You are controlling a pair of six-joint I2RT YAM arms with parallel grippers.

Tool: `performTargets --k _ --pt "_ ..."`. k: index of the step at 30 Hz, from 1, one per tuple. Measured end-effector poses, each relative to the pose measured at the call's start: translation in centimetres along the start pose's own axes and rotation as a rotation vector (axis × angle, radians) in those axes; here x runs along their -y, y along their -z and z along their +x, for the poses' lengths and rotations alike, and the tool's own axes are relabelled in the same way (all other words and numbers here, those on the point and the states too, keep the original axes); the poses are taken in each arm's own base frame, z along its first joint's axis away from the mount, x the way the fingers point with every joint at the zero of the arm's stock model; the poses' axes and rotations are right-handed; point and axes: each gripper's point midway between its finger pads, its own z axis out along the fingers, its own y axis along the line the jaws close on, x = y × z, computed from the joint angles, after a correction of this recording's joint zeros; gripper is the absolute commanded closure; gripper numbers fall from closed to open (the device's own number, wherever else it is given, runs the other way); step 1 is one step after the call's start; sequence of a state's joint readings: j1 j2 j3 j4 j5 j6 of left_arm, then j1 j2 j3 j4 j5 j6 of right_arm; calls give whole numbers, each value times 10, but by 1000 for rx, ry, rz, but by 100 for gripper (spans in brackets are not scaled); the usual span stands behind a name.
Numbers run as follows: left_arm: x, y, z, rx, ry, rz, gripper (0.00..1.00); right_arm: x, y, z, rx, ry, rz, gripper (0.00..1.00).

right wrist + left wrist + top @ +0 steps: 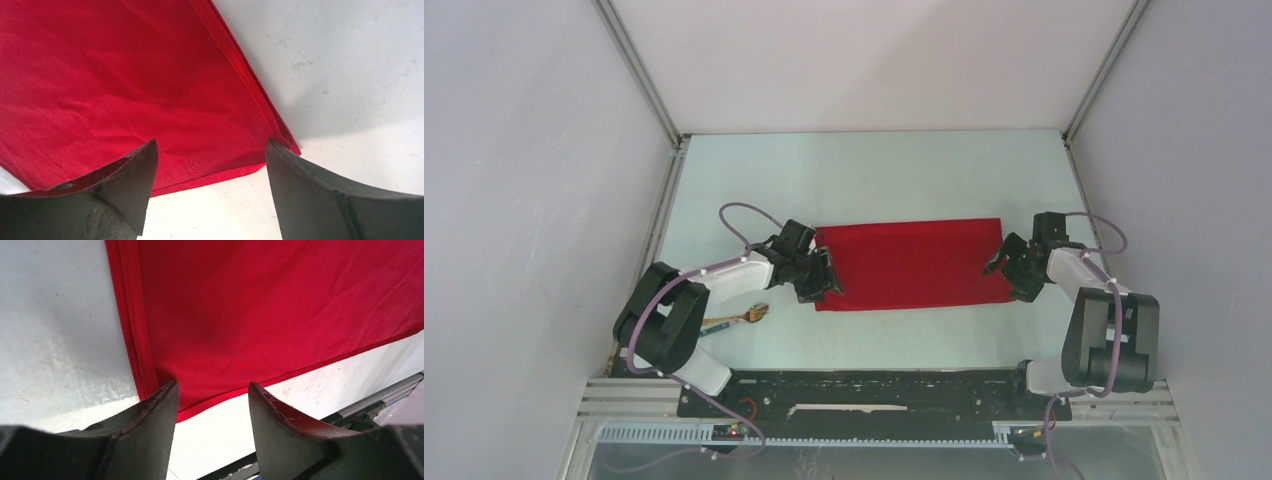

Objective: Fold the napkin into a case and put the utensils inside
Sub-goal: Smooth out the rectangle-folded napkin at the center of the board.

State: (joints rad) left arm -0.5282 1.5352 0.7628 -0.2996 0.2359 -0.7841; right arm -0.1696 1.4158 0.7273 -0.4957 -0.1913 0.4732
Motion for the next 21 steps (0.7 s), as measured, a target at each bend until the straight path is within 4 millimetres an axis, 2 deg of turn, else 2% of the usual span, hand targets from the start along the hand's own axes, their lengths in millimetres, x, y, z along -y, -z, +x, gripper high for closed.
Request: performTargets --k 3,6,10,14,21 --pt "0 1 -1 7 -9 -3 38 0 2 2 15 29 26 12" --pt "-4 5 -2 20 -24 -22 37 -8 15 3 47 68 25 10" --pt "-4 15 -1 27 -35 -30 36 -18 29 -15 102 69 8 9" --pt "4 21 -5 42 -42 -1 36 -5 28 -26 113 12 29 9" --pt "0 10 -2 17 -36 -12 35 10 14 -24 53 -37 57 10"
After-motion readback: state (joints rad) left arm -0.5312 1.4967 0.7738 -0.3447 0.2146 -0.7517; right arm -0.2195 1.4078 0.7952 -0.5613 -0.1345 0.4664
